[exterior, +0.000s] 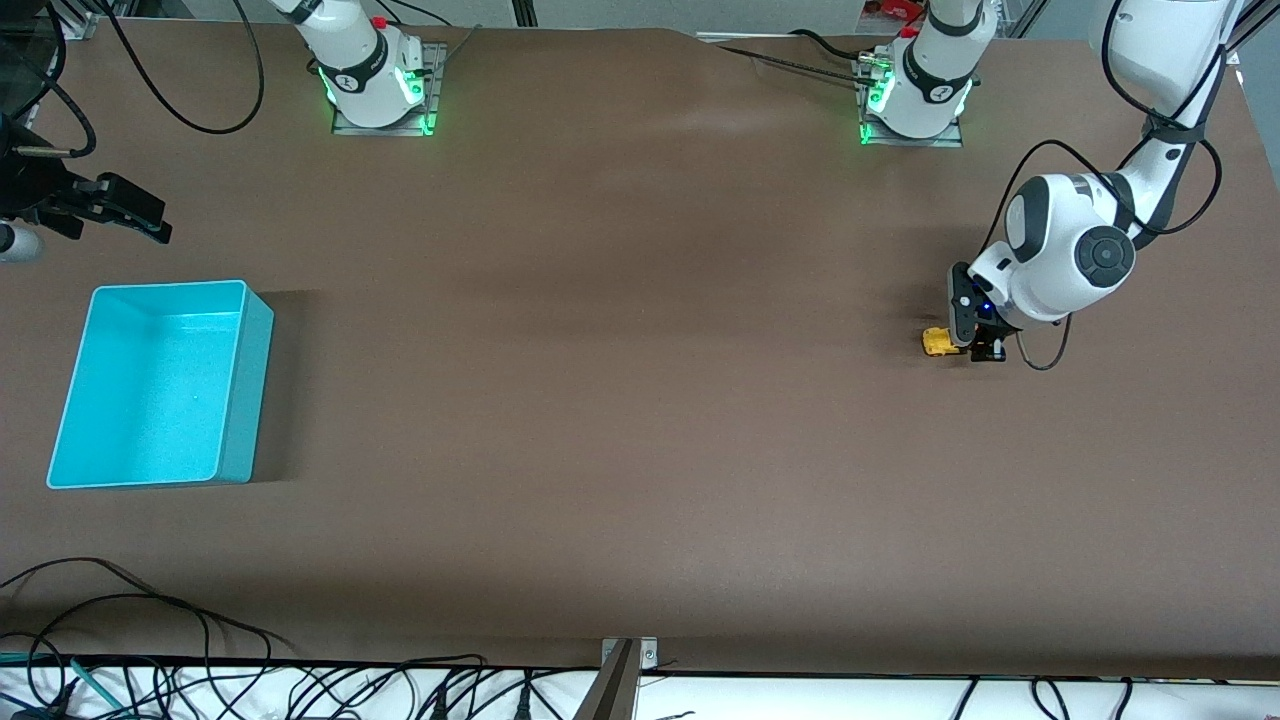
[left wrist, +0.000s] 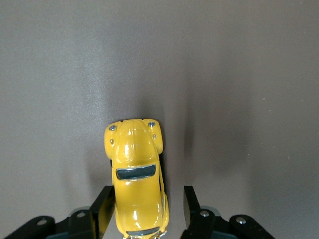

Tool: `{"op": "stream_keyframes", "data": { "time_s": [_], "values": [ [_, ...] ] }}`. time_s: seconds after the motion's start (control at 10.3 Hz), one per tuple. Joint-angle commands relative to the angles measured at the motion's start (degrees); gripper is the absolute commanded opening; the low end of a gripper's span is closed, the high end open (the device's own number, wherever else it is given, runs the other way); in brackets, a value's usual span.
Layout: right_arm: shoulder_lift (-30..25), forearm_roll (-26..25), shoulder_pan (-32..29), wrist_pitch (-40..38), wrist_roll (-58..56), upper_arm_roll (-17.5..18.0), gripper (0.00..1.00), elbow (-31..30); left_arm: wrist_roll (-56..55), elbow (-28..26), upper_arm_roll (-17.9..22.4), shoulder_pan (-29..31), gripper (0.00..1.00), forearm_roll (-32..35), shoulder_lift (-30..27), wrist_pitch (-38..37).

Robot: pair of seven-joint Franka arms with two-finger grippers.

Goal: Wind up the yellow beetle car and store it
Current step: 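Close the left gripper around the yellow car on the table, then press the car down and drag it backward with the left gripper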

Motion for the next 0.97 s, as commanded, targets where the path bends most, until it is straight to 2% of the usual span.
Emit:
{"op": "stream_keyframes", "data": {
  "time_s": [0.0,0.1,0.19,0.48,0.87],
  "values": [
    [0.5,1.1,-0.5,-0.3,-0.1,0.2,1.0,1.2,2.3,0.2,-0.1,0.2,0.17,-1.8,0.4,0.7],
    [0.5,1.2,-0.5,-0.3,-0.2,0.2,1.0,1.2,2.3,0.3,-0.1,0.2,0.03,-1.8,0.4,0.6],
    [0.5,1.2,-0.5,-0.3,-0.2,0.2,1.0,1.2,2.4,0.4,-0.1,0.1,0.0,-1.6,0.4,0.6],
    [0.5,1.1,-0.5,-0.3,-0.2,0.2,1.0,1.2,9.3,0.5,-0.1,0.2,0.0,-1.8,0.5,0.6],
    [0.5,1.1,-0.5,-0.3,-0.2,0.2,1.0,1.2,9.3,0.5,0.1,0.2,0.0,-6.5,2.1,0.6]
  ]
}}
